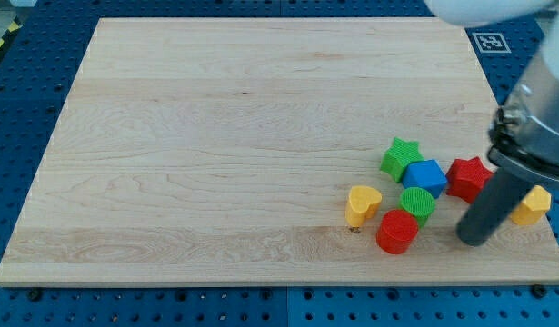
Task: Push blue triangle diagonally below yellow hexagon
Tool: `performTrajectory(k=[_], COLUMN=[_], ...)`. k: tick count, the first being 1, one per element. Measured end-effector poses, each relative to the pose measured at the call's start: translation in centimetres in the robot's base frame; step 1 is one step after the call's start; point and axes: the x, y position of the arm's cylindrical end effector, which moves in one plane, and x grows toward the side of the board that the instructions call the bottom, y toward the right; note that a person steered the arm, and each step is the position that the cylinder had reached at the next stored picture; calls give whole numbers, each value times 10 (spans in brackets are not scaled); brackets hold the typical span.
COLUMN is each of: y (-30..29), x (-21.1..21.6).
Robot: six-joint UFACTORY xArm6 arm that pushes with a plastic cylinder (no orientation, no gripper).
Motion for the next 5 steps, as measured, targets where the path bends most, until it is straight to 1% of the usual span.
performTrajectory(k=[1, 2, 3, 4, 5], y=[51, 97, 121, 75, 70], x=[16, 22, 17, -3, -33])
